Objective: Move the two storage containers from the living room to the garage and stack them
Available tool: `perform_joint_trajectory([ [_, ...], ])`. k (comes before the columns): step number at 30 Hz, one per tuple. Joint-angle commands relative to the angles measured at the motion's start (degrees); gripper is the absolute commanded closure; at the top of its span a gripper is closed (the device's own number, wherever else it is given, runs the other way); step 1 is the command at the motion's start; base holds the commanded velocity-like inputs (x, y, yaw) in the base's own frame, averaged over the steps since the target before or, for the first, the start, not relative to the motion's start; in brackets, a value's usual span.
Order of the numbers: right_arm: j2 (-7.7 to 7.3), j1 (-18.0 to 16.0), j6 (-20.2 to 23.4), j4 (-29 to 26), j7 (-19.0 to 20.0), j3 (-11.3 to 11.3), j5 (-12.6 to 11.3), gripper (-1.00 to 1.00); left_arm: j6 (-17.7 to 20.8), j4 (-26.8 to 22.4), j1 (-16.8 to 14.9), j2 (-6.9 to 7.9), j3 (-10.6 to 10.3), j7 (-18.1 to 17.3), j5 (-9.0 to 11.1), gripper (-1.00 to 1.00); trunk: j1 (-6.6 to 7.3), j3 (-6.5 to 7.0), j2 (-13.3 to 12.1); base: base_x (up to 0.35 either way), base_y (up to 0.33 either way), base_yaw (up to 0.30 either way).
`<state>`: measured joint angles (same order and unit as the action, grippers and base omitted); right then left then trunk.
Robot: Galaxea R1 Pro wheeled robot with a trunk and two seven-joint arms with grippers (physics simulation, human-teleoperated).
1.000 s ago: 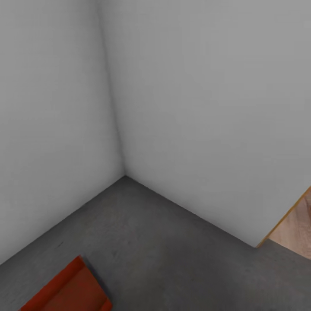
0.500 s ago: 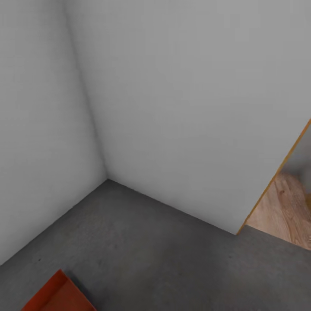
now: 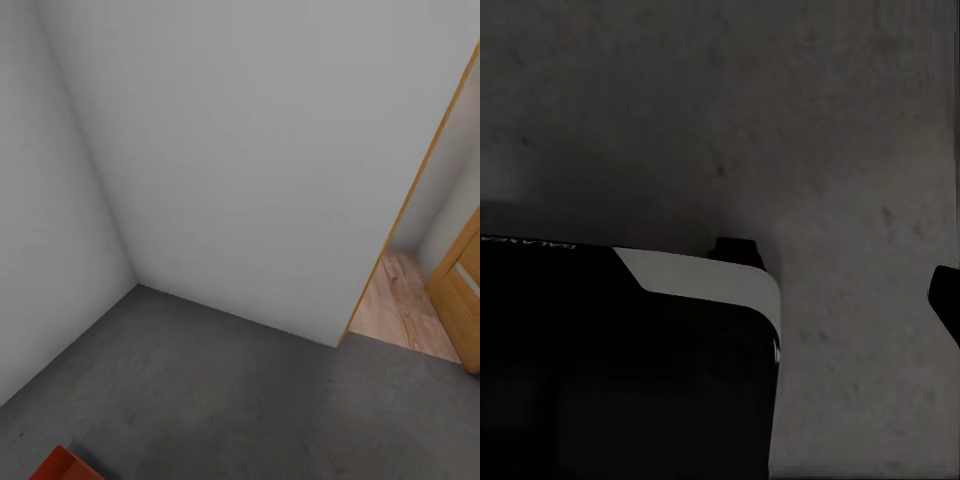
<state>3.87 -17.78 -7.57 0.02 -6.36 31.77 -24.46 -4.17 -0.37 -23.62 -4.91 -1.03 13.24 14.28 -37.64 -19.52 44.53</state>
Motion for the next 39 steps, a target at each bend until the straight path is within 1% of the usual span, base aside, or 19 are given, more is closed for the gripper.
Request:
perform_joint_trajectory([
  [1, 0.02, -0.03, -0.16, 0.06, -0.14, 0.48, -0.49, -1.0, -0.22, 0.02, -0.02, -0.01, -0.13, 0.12, 0.43, -1.0, -0.01, -0.07, 0.05, 0.0, 0.0, -0.298],
  [5, -0.05, -0.06, -0.26, 0.05, -0.08, 0.48, -0.5, -1.0, -0.22, 0.02, -0.02, -0.01, -0.13, 0.12, 0.44, -1.0, -0.01, -0.07, 0.05, 0.0, 0.0, -0.296],
  [8, -0.03, -0.04, -0.17, 0.06, 0.34, 0.48, -0.5, -1.0, -0.22, 0.02, -0.02, -0.01, -0.13, 0.12, 0.46, -1.0, -0.01, -0.07, 0.05, 0.0, 0.0, -0.157],
  [34, 0.04, -0.06, -0.14, 1.21, 0.65, 0.48, -0.5, -1.0, -0.22, 0.02, -0.02, -0.01, -0.11, 0.12, 0.45, -1.0, -0.01, -0.07, 0.05, 0.0, 0.0, -0.01],
  [39, 0.08, -0.06, -0.16, 1.21, 0.65, 0.48, -0.5, -1.0, -0.22, 0.02, -0.02, -0.01, -0.12, 0.12, 0.47, -1.0, -0.01, -0.07, 0.05, 0.0, 0.0, -0.202],
])
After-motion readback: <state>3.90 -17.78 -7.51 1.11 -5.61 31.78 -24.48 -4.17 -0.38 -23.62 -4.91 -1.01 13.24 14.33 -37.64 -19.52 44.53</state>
